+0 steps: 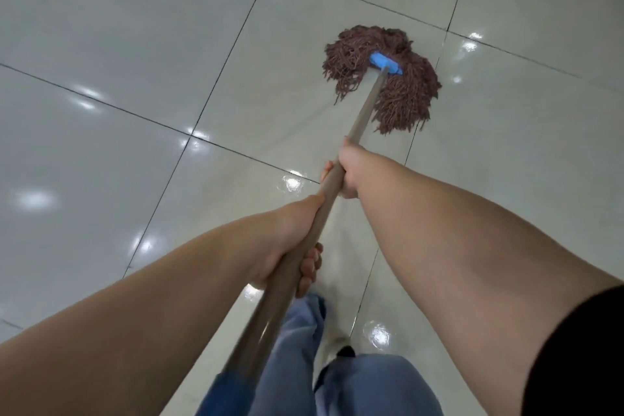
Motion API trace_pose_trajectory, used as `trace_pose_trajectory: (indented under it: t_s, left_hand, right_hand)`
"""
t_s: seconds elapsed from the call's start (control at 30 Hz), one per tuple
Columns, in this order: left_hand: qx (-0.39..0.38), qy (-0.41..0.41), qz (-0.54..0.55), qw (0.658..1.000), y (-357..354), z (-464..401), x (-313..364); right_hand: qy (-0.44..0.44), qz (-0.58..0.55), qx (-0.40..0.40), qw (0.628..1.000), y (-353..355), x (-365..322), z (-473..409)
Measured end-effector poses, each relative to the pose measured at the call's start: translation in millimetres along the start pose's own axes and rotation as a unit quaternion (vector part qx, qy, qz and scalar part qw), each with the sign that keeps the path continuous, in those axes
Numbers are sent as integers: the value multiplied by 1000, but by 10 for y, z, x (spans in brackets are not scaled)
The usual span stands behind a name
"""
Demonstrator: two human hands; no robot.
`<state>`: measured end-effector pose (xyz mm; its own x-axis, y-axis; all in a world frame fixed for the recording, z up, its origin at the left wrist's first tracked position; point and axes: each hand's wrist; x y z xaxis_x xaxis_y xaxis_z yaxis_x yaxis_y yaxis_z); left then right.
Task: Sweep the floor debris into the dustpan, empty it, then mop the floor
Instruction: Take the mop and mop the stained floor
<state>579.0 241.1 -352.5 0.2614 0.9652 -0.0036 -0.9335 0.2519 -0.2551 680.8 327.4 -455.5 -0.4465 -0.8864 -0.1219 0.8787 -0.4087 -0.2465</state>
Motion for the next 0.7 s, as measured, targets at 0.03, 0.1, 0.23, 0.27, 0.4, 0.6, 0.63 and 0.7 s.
trace_pose_trajectory:
  t_s: [0.03, 0.1, 0.23, 0.27, 0.4, 0.6, 0.63, 0.7]
  left_hand:
    - [3, 1, -3, 1000, -14, 2, 198]
    - [4, 2, -8, 1000, -84, -11, 559]
    - [1, 4, -32, 999, -398, -151, 1128]
    - [0, 8, -38, 999, -484, -189, 1244]
    - [14, 19, -33, 999, -761, -246, 1586]
    - [28, 34, -24, 999, -1168, -190, 1659]
    - [29, 31, -28, 999, -1229, -180, 1624]
    - [4, 42, -10, 999, -1348, -95, 1505]
  right_hand:
    - [0, -14, -7, 1000, 0, -191, -13]
    - [3, -34, -19, 999, 49, -542, -27]
    - [21, -39, 7, 999, 273, -1131, -76]
    - [23, -35, 13, 999, 335, -1253, -87]
    - [3, -15, -3, 1000, 556, -1672, -72]
    - [8, 16, -5, 1000, 813, -1808, 37]
    - [9, 13, 0, 1000, 850, -1793, 70]
    - [6, 2, -9, 1000, 923, -1669, 151]
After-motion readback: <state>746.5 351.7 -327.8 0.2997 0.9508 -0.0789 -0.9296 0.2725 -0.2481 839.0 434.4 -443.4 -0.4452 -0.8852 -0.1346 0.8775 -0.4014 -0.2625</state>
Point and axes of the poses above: each hand's wrist, its own z-axis away from the middle knuckle, its own y-axis out of the back of the hand, x = y × z, and after that the axes turned 9 degrees about -x, right-handed
